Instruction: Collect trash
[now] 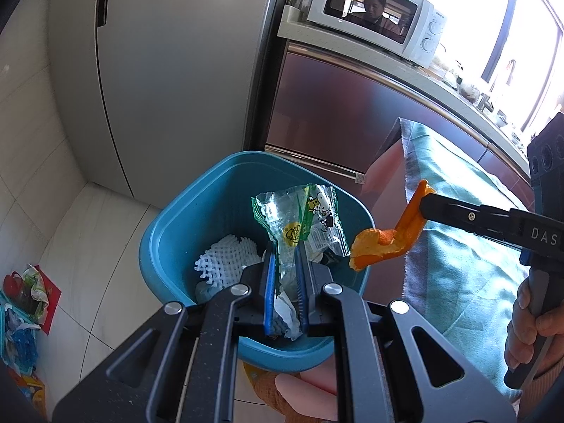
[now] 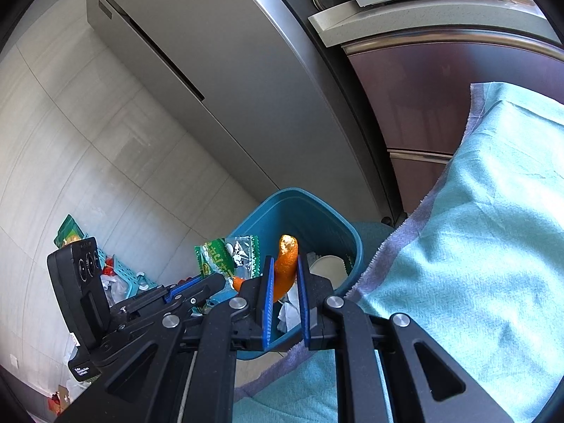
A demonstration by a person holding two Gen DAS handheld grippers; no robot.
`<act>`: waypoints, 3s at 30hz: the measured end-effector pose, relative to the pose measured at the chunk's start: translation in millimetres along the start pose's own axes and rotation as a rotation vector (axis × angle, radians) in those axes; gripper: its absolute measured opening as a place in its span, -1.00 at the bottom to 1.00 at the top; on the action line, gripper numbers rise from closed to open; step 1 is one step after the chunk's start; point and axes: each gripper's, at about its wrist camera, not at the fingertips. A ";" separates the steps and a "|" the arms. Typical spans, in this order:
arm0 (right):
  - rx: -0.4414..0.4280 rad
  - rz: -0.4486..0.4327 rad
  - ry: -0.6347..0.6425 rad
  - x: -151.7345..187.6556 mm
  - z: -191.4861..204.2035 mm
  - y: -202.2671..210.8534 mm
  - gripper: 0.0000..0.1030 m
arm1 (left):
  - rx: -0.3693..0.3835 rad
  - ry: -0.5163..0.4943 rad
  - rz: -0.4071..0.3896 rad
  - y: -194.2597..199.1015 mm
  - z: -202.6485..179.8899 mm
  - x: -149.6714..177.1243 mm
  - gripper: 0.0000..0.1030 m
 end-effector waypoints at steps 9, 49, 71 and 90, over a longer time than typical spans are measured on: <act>-0.007 0.020 0.009 -0.5 3.5 -8.9 -0.78 | -0.009 0.014 0.007 -6.7 2.9 -0.6 -0.78; 0.078 0.132 0.111 -12.2 43.0 -52.3 -0.75 | -0.063 0.072 0.074 -49.9 14.5 1.2 -0.75; 0.053 0.050 0.120 -5.3 31.8 -17.5 0.03 | -0.061 0.016 0.020 -27.1 5.0 18.5 0.40; 0.273 -0.336 0.150 58.6 -14.4 124.0 0.87 | -0.115 -0.113 -0.279 65.5 -84.7 54.0 0.89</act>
Point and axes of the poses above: each gripper's, at about its wrist camera, not at the fingertips, and y roughly against the way its jaws point, z to its left, x to its underside, and after that the axes turned 9 degrees about x, right-handed
